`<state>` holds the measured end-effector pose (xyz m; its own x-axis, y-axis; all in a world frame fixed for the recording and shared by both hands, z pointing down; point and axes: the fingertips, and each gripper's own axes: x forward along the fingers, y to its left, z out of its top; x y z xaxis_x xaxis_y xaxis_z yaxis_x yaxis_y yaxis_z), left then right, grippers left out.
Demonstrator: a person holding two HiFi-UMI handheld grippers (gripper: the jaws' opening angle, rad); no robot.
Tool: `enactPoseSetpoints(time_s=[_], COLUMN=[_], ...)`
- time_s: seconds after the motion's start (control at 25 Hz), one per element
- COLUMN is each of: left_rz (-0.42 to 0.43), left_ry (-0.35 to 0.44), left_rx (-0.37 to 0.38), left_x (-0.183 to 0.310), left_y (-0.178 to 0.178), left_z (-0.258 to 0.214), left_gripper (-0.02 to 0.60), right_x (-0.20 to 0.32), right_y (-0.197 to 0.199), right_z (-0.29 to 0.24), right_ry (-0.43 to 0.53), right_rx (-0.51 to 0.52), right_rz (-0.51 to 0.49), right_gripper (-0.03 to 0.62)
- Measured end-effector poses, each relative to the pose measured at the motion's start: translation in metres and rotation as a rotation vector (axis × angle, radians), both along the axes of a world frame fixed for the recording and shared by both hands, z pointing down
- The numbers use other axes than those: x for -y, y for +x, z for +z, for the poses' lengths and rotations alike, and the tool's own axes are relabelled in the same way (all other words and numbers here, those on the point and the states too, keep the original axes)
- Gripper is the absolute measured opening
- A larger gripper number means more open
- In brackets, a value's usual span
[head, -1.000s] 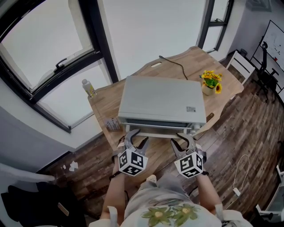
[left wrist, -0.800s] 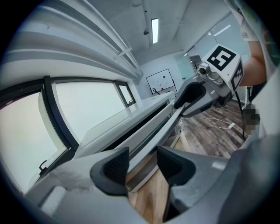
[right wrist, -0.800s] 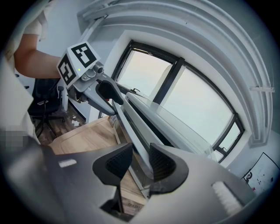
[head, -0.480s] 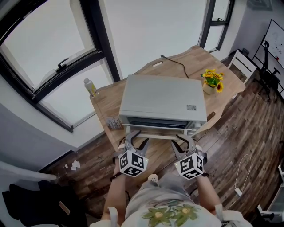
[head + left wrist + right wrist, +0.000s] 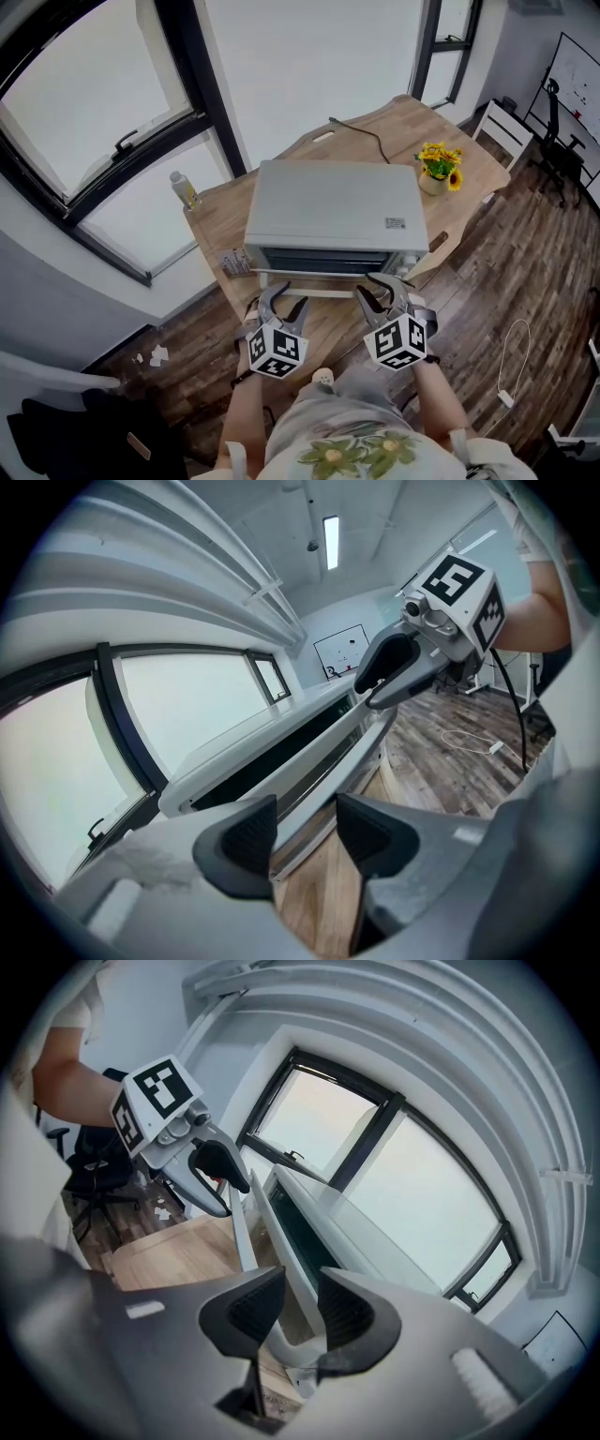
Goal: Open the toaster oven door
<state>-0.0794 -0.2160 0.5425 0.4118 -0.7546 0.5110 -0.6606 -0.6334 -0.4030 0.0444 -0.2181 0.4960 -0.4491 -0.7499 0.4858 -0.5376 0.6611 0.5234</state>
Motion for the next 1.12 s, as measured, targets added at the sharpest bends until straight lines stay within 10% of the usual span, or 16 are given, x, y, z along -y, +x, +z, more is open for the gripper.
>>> enactPoseSetpoints(time_s=[1.12], left_rz=[-0.029], left_ry=[-0.03], left_rx=[0.008], left_x=[-0.04], left_y=[-0.004], left_z=[0.026], left_gripper=[0.201], right_x=[-0.024], right_y=[-0.005], right_z=[0.036], right_ry=[-0.059], right_rx=[-0.106], right_rz=[-0.04], right_gripper=[0.071])
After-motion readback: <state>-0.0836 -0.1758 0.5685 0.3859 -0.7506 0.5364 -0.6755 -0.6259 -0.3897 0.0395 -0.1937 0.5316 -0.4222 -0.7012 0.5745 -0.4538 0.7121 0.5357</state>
